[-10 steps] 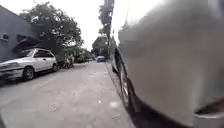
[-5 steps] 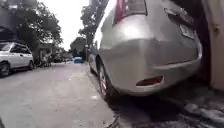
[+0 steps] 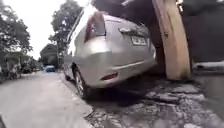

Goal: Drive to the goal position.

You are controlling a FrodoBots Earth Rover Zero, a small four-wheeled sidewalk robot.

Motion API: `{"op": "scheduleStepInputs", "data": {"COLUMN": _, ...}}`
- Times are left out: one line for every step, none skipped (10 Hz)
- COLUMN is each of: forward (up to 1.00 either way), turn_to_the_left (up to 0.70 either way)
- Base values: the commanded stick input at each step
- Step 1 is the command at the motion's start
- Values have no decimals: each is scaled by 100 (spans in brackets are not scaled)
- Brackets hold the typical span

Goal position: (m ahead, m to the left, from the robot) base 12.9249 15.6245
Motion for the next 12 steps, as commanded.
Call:
{"op": "scheduleStepInputs", "data": {"forward": 0, "turn_to_the_left": 0}}
{"op": "scheduleStepInputs", "data": {"forward": 0, "turn_to_the_left": 0}}
{"op": "scheduleStepInputs", "data": {"forward": 0, "turn_to_the_left": 0}}
{"op": "scheduleStepInputs", "data": {"forward": 0, "turn_to_the_left": 0}}
{"op": "scheduleStepInputs", "data": {"forward": 0, "turn_to_the_left": 0}}
{"op": "scheduleStepInputs", "data": {"forward": 0, "turn_to_the_left": 0}}
{"op": "scheduleStepInputs", "data": {"forward": 0, "turn_to_the_left": 0}}
{"op": "scheduleStepInputs", "data": {"forward": 41, "turn_to_the_left": 16}}
{"op": "scheduleStepInputs", "data": {"forward": 70, "turn_to_the_left": 27}}
{"op": "scheduleStepInputs", "data": {"forward": 70, "turn_to_the_left": 27}}
{"op": "scheduleStepInputs", "data": {"forward": 70, "turn_to_the_left": 27}}
{"op": "scheduleStepInputs", "data": {"forward": 70, "turn_to_the_left": 27}}
